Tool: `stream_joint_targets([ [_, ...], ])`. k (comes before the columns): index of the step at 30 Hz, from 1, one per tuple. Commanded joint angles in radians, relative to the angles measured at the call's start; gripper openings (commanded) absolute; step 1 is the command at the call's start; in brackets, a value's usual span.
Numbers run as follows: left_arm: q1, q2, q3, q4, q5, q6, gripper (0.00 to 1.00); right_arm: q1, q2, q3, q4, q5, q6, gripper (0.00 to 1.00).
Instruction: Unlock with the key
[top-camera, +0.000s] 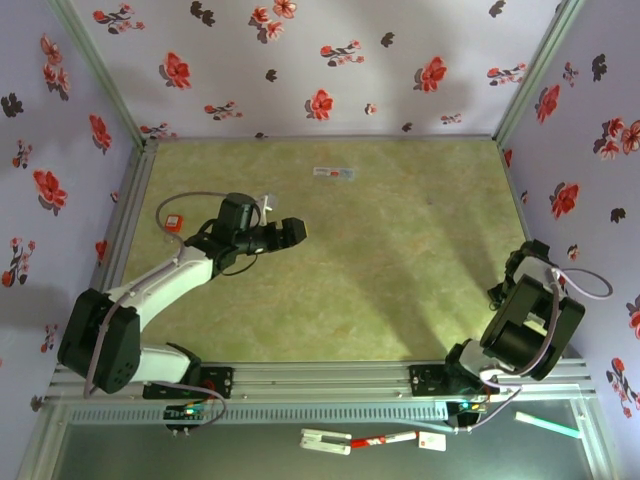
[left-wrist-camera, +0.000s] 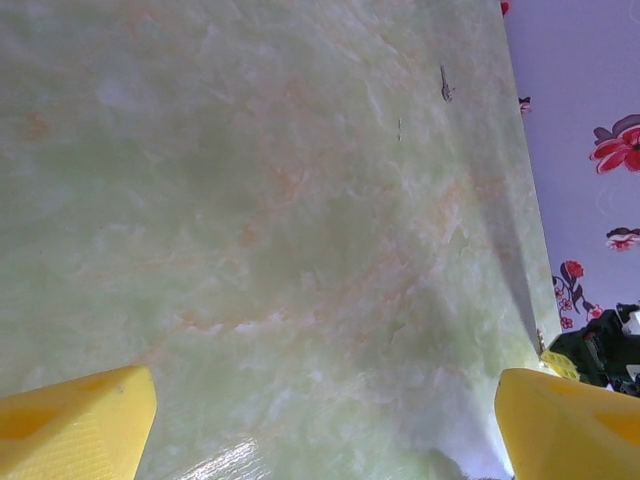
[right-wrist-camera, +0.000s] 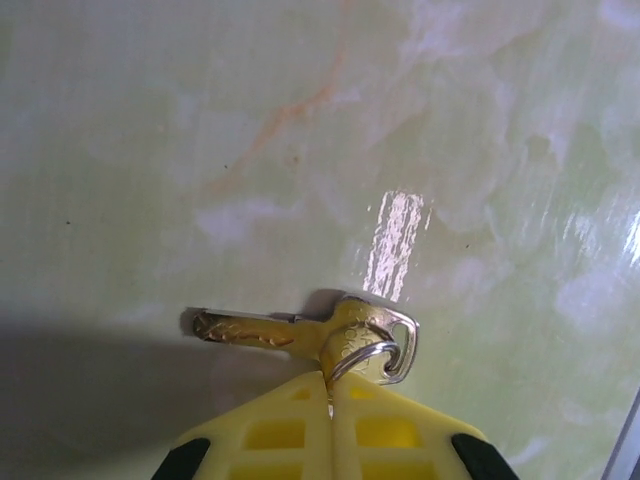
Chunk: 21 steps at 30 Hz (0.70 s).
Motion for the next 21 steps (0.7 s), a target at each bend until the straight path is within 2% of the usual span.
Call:
stream_joint_targets([
  [1, -0.011, 0.016, 0.027, 0.017, 0.007, -0.011, 0.88, -0.006, -0.028, -0.032, 0.003, -0.063, -0.001, 0.0],
  [12, -0.02, 0.038, 0.041, 0.028, 0.007, -0.019, 0.86, 0.054, -0.135, -0.019, -0.021, -0.194, 0.01, 0.0],
  [17, -0.025, 0.029, 0.043, 0.055, 0.012, -0.055, 0.86, 0.17, -0.242, 0.029, -0.042, -0.306, 0.062, 0.0],
  [21, -0.028, 0.022, 0.03, 0.12, 0.044, -0.148, 0.85, 0.291, -0.31, 0.09, -0.042, -0.365, 0.114, 0.0],
])
